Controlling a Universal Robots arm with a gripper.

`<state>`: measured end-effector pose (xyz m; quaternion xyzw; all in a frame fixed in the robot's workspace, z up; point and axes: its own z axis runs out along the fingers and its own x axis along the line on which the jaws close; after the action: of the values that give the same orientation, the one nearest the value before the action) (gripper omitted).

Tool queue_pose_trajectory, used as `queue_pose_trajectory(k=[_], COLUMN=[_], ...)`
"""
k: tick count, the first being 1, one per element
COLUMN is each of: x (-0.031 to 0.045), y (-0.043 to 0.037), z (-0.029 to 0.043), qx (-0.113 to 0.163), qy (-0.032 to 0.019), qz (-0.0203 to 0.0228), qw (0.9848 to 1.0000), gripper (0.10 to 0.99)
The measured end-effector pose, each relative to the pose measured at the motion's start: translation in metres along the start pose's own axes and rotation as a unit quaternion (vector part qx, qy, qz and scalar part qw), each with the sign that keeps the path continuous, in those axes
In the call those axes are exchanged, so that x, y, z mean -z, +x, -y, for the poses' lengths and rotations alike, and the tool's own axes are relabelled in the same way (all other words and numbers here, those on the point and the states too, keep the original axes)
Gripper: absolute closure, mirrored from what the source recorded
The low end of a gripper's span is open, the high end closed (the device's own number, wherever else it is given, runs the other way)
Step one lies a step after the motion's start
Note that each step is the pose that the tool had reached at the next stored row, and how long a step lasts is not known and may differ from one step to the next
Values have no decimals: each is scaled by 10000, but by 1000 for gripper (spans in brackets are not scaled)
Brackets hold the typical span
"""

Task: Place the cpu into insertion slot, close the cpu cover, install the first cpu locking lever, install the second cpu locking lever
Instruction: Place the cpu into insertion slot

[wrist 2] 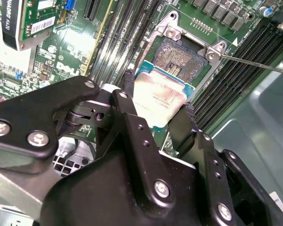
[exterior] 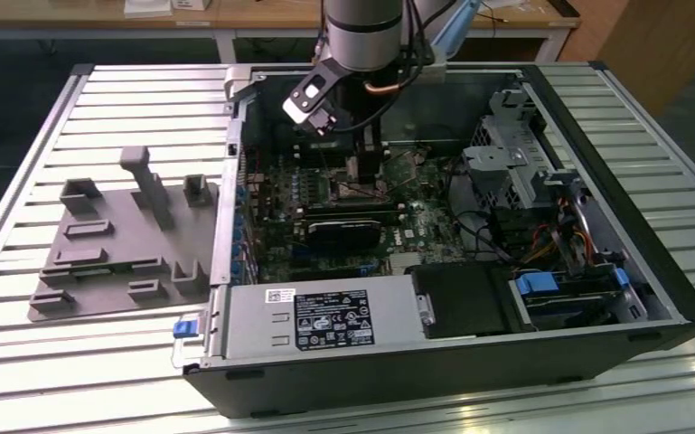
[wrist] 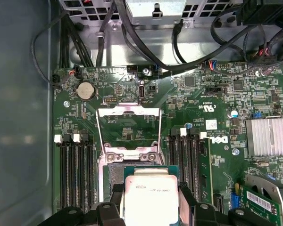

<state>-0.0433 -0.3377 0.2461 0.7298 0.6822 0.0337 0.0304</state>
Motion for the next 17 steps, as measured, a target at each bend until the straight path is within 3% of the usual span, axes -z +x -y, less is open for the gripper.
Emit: queue_pose_trajectory(k=[17], x=[-67], y=[7], z=[7], qx=[0], qy=[-4], qz=[1], qw=[10000], gripper=[549])
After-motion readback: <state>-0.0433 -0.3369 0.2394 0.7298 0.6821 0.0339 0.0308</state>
